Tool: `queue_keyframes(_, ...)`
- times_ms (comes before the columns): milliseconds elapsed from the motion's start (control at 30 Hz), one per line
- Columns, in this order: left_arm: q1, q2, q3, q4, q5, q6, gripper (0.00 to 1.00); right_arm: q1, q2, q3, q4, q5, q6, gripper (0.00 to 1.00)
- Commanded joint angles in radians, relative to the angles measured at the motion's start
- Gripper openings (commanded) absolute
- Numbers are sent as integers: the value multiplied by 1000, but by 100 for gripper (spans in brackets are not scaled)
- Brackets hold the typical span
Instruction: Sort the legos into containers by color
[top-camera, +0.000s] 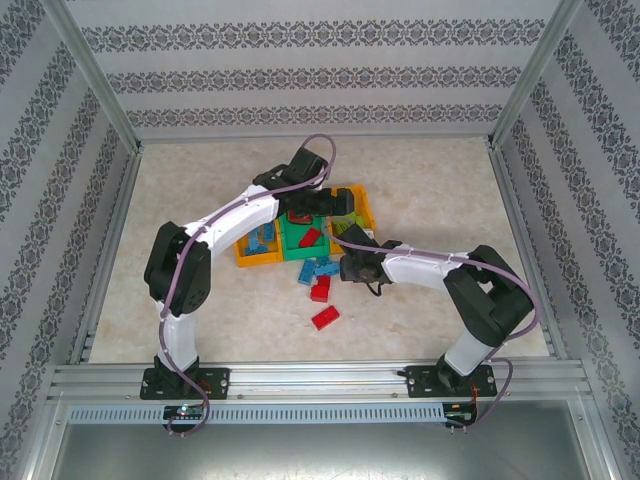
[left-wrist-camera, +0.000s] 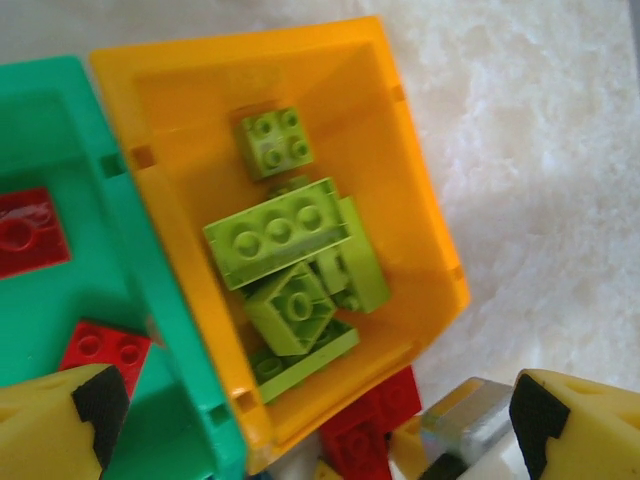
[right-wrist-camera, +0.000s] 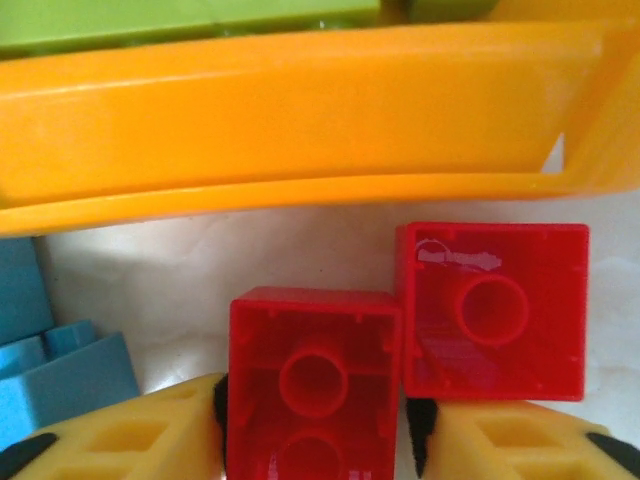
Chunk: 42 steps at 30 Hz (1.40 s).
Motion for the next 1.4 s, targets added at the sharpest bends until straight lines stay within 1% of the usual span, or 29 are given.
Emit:
queue_keyframes(0, 29, -53, -52, 64, 9, -22, 100, 9, 19, 20, -13, 31, -6, 45)
queue_keyframes(167, 48, -84, -95, 70, 6, -22, 99, 10, 3, 12, -23, 31, -11, 33)
queue_keyframes(267, 60, -101, -121, 70, 7, -21, 99, 17, -24, 5, -41, 33, -16, 29)
queue_keyframes(467, 83, -126, -181, 92, 14, -36, 99, 30, -89, -30, -51, 26, -7, 28)
queue_keyframes(633, 98, -143, -206, 93, 17, -39, 99, 41, -110, -42, -58, -20, -5, 28)
queue_keyframes(833, 121, -186, -248, 87, 3, -34, 99, 53, -117, -26, -71, -83, -27, 27)
queue_keyframes(1033, 151, -252, -318, 92, -40, -36, 99, 66, -171, -4, -74, -113, -30, 26)
queue_keyframes(1200, 197, -316, -407, 97, -120, -42, 99, 99, -179, 48, -58, -164, -45, 25)
queue_keyframes(1367, 247, -371, -487, 111, -123, -50, 99, 114, -89, 187, -76, -178, -85, 25)
